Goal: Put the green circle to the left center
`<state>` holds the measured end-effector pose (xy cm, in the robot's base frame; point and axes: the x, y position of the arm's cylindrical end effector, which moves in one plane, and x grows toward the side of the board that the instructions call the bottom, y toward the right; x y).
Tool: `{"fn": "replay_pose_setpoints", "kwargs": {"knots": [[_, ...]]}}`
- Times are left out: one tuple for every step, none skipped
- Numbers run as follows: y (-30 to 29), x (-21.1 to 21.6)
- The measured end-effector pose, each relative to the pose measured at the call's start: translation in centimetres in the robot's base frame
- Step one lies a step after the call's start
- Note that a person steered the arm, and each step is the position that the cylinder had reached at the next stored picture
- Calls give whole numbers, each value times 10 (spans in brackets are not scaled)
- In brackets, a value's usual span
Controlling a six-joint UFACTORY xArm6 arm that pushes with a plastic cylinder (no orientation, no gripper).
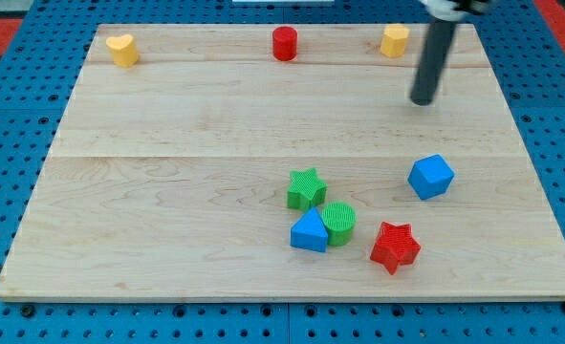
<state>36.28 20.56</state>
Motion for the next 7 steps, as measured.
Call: {"fn": "replay_pose_setpoints", "kwargs": {"knots": [[43, 49], [33, 86], [31, 138], [-7, 192], [-75, 202], [-127, 201], [-152, 209]]}}
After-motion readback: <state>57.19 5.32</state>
